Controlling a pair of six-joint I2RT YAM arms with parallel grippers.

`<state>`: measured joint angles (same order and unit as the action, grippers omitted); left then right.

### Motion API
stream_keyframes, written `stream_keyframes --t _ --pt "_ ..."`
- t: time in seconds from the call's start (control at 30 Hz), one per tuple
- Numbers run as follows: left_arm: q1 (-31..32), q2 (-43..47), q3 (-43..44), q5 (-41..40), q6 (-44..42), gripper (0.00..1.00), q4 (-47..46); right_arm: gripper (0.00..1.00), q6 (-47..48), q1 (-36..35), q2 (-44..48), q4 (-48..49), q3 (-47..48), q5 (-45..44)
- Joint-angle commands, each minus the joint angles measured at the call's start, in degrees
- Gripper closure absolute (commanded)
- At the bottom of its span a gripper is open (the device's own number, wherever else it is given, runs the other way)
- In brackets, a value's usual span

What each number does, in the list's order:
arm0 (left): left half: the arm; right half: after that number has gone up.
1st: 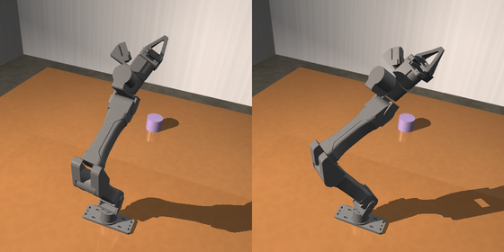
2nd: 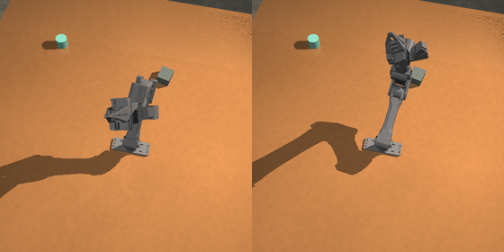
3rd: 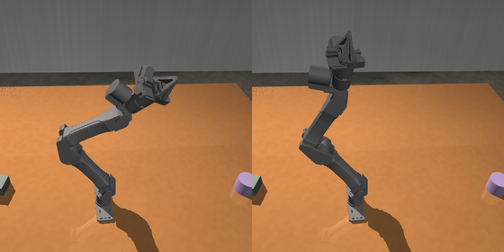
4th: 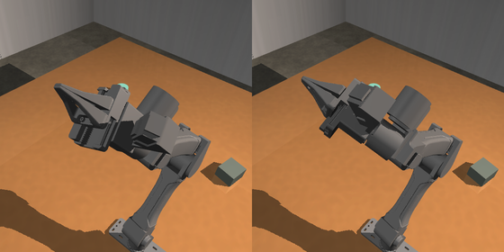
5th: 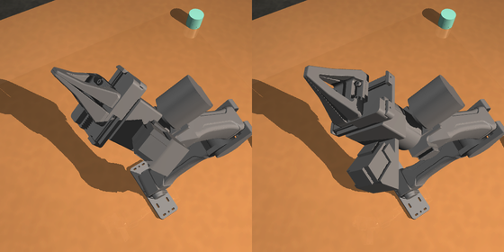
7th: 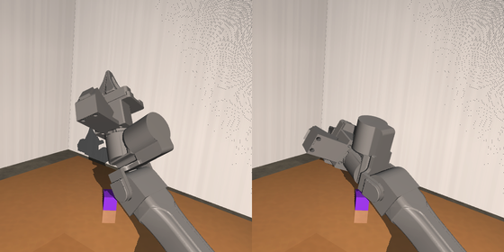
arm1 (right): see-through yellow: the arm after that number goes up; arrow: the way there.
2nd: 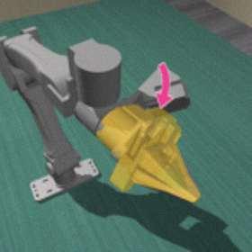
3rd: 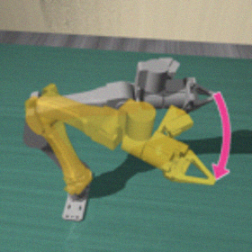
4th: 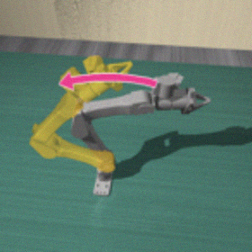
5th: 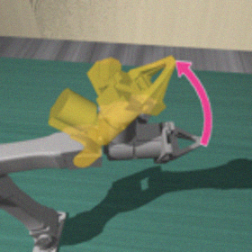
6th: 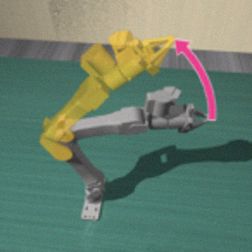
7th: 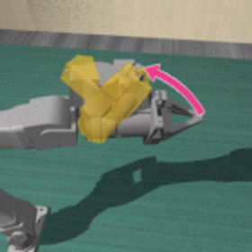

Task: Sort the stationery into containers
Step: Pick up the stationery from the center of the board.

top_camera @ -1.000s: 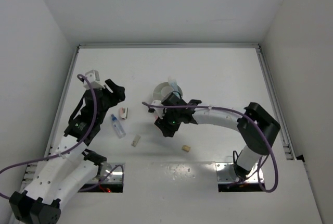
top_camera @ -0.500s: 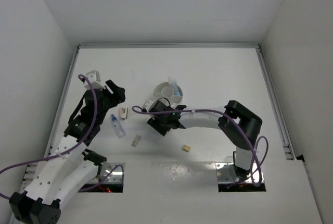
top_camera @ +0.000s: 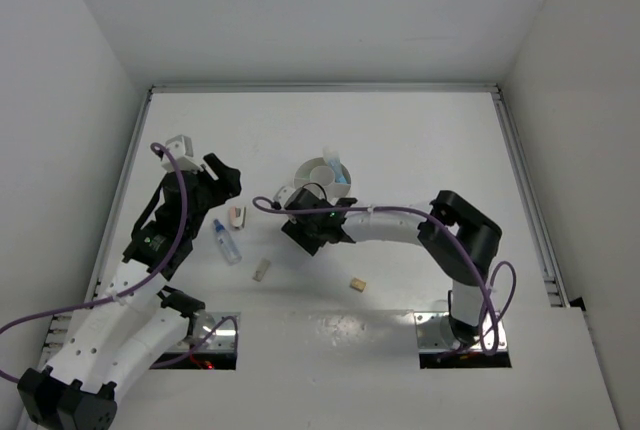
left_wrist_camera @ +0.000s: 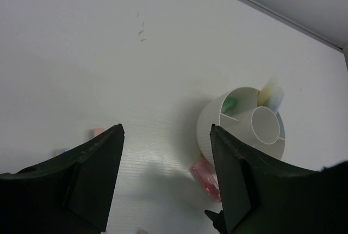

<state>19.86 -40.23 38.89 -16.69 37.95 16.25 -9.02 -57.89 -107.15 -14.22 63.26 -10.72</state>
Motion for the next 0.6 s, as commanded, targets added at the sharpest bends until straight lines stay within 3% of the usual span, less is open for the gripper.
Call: stream_keyframes --t 0.0,0.23,0.57 --pt "-0.61 0.33 1.36 0.43 -0.60 0.29 -0.87 0.46 0.23 0.32 -1.12 -0.02 1.95 0.70" --pt "-0.61 0.85 1.36 0.43 -0.60 0.29 -0.87 0.46 0.75 1.02 -2.26 -0.55 3.00 -0.44" --pt "-0.61 1.37 1.36 0.96 -0.60 0.29 -0.87 0.45 1.81 3.92 -5.96 -3.98 4.76 8.78"
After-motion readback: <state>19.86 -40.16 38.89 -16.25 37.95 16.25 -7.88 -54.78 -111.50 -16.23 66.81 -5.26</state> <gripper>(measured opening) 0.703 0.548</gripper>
